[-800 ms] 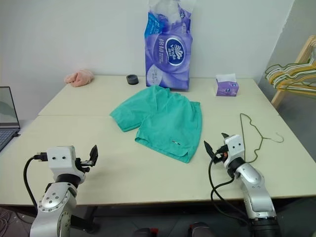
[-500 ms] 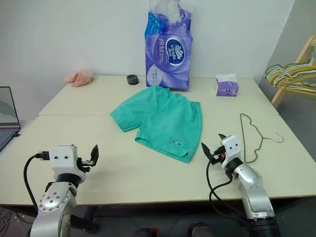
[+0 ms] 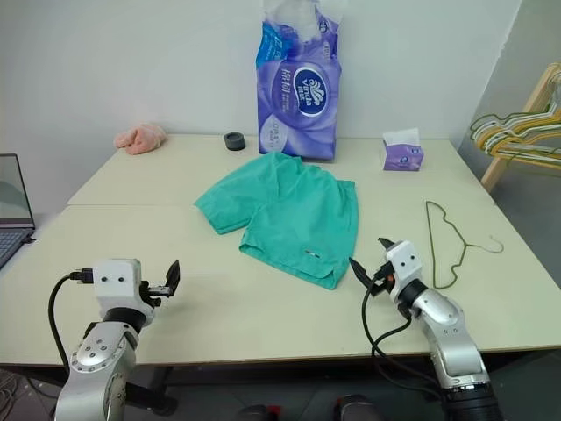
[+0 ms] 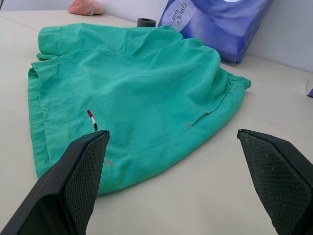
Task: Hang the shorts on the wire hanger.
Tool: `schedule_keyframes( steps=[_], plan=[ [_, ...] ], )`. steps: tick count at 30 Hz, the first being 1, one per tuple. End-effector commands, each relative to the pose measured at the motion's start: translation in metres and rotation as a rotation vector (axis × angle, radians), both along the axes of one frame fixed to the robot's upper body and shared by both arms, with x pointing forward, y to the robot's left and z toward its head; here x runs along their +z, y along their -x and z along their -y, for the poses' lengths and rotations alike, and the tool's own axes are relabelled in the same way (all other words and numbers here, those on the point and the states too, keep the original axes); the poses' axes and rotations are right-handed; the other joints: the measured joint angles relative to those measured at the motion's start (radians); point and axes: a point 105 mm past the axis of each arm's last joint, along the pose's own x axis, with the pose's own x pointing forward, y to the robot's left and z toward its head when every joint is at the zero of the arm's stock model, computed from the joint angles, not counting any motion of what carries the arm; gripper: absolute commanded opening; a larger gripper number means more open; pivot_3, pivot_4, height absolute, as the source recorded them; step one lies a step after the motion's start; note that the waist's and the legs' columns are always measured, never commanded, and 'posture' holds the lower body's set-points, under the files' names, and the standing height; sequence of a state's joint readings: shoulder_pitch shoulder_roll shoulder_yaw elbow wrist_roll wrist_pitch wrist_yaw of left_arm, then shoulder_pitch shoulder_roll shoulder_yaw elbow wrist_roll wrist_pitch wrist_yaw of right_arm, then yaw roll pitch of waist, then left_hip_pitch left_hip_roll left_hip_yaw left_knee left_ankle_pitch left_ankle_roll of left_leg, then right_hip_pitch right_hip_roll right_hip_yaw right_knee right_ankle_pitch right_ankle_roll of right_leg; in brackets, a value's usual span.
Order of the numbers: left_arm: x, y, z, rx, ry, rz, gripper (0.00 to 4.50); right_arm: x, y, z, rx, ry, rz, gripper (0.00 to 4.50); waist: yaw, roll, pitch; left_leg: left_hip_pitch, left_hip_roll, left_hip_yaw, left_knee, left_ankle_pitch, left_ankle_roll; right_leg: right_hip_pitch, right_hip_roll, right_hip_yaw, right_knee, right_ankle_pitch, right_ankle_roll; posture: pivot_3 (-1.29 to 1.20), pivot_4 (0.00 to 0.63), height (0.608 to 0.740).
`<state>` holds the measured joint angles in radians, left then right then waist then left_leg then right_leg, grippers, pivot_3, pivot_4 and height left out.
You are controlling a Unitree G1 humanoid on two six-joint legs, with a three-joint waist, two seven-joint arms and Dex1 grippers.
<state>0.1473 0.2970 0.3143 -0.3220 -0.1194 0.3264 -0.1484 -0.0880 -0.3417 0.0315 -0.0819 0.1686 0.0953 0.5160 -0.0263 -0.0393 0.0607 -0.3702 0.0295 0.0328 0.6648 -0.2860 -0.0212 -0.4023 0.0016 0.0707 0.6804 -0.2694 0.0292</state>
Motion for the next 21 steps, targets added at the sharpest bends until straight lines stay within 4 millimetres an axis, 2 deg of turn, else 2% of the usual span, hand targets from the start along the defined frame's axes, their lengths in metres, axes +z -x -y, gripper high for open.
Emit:
schedule_keyframes(
  steps=[1,6,9,18,21],
  plan=[
    [0.014,-0.001,0.001,-0.021,0.006,0.06,4.47,0.016,-0.003,-0.001,0.01,-0.023,0.041,4.5,0.0,0.0,0.0,0.0,0.0,0.0,0.0,0.0,0.0,0.0,0.0,0.0,0.0,0.0,0.0,0.06,0.038,0.74],
    [0.013,-0.005,0.006,-0.045,-0.001,0.051,4.47,0.02,-0.003,-0.002,0.022,-0.027,0.035,4.5,0.0,0.0,0.0,0.0,0.0,0.0,0.0,0.0,0.0,0.0,0.0,0.0,0.0,0.0,0.0,0.04,0.04,0.74],
    [0.013,-0.011,0.02,-0.114,-0.016,0.037,4.47,0.021,0.001,-0.005,0.07,0.001,0.031,4.5,-0.001,0.0,0.0,0.0,0.0,0.0,0.0,0.0,0.0,0.0,0.0,0.0,0.0,0.0,0.0,0.02,0.043,0.74],
    [0.019,-0.039,0.098,-0.491,0.011,-0.036,4.47,0.039,0.028,0.0,0.251,0.117,-0.002,4.5,-0.008,0.002,0.001,0.0,-0.001,0.0,0.0,0.0,0.0,0.0,0.001,0.0,-0.001,-0.001,0.001,-0.09,0.056,0.74],
    [0.012,-0.047,0.141,-0.718,0.025,-0.135,4.47,0.044,0.044,0.002,0.304,0.12,-0.066,4.5,-0.017,0.003,0.003,0.0,0.0,0.0,0.0,0.0,0.0,0.0,0.002,0.0,-0.001,-0.001,0.002,-0.14,0.064,0.74]
  ],
)
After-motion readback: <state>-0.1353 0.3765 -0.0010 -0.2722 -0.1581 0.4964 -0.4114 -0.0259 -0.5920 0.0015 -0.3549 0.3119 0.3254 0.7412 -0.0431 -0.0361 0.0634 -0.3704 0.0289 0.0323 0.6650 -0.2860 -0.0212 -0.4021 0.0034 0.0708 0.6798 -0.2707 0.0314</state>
